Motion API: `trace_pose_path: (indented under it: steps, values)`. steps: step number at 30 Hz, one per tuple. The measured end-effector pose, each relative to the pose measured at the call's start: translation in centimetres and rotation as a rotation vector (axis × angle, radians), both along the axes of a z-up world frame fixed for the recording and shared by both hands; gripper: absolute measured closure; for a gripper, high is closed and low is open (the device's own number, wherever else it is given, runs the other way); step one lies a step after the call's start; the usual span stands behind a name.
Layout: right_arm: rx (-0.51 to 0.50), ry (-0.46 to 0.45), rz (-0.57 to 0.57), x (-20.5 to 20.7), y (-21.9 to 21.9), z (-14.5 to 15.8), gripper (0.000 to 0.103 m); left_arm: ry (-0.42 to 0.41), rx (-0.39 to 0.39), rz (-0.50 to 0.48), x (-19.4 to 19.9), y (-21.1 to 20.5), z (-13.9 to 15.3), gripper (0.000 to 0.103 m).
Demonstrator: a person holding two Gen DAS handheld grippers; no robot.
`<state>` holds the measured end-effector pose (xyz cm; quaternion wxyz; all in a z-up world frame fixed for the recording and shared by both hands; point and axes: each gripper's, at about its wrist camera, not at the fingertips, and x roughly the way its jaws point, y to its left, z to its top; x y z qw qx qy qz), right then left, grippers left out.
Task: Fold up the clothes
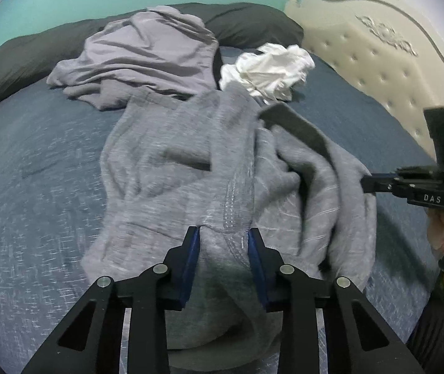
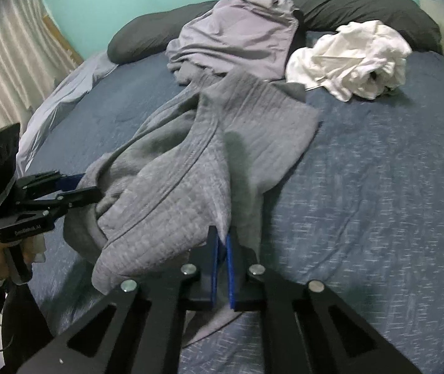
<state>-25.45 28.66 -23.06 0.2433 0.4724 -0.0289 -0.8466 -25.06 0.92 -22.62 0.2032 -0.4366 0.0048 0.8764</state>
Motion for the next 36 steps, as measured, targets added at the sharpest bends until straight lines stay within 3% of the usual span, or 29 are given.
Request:
trace_pose_path:
  steps: [7, 9, 12, 17, 21, 27, 36]
  values:
    - [0.002, 0.008, 0.009, 0.3, -0.5, 0.7, 0.094, 0.008, 0.000, 0.031, -0.4, -1.8, 0.5, 0.069]
    - [-0.008, 0.055, 0.018, 0.8, -1.0, 1.7, 0.074, 0.011, 0.003, 0.034, -0.3, -2.1, 0.7, 0.069]
    - [-0.040, 0.093, 0.082, 1.6, -2.3, 3.1, 0.059, 0.019, 0.000, 0.035, -0.3, -2.3, 0.8, 0.068]
    - [0.013, 0.076, 0.168, 2.0, -5.0, 2.9, 0.058, 0.031, 0.003, 0.032, -0.1, -2.2, 0.9, 0.064]
    - [0.019, 0.042, 0.160, 1.6, -5.5, 1.5, 0.058, 0.036, 0.004, 0.024, 0.0, -2.0, 0.8, 0.043]
    - [0.008, 0.021, 0.141, 1.4, -5.3, 0.7, 0.058, 0.041, -0.029, 0.025, 0.0, -1.7, 0.3, 0.031]
    - [0.005, 0.012, 0.130, 1.3, -5.1, 0.5, 0.058, -0.012, -0.039, 0.035, -0.6, -1.5, -1.5, 0.024]
